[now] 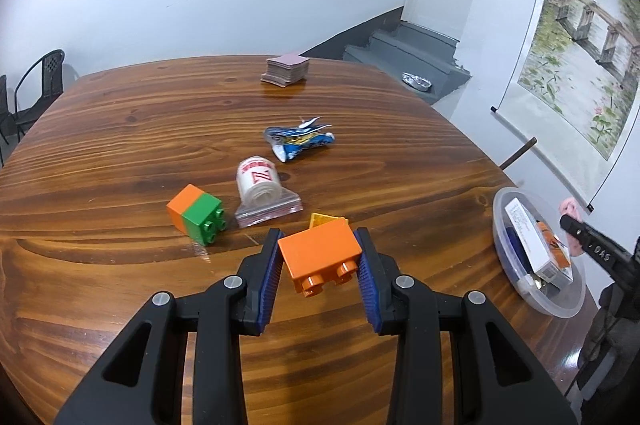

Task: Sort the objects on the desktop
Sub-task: 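Carry the pink roll and orange brick over the clear bowl and open both grippers, then grasp the orange-green Lego brick with the left gripper while the right grasps the yellow brick, then carry both bricks over the clear bowl and open both grippers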

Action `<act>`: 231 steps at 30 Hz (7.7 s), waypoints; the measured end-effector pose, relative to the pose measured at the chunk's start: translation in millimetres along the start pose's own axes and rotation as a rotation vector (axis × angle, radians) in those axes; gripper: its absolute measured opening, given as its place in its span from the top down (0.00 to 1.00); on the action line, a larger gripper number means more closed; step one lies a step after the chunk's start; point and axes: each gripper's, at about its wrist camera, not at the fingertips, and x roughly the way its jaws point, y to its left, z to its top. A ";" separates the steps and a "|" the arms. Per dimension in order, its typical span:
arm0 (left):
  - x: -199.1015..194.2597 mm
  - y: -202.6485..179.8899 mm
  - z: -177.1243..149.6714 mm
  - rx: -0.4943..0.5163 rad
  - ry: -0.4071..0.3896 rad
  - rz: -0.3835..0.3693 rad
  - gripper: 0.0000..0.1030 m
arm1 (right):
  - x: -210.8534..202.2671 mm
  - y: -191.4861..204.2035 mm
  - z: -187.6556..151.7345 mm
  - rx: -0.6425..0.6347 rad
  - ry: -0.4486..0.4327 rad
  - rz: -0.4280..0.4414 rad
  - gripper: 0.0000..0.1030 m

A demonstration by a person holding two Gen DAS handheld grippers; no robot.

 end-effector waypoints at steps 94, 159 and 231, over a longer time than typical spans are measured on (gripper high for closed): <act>34.3 -121.5 9.7 0.128 0.113 -0.196 0.36 | -23.2 -30.8 -8.5 0.084 -0.084 0.280 0.43; 73.3 100.5 25.8 -0.004 0.130 0.092 0.34 | 46.5 218.7 -33.0 -0.285 0.220 0.571 0.35; 16.0 -30.1 -5.8 0.054 0.066 -0.066 0.56 | -13.7 61.5 -21.7 -0.059 0.033 0.391 0.53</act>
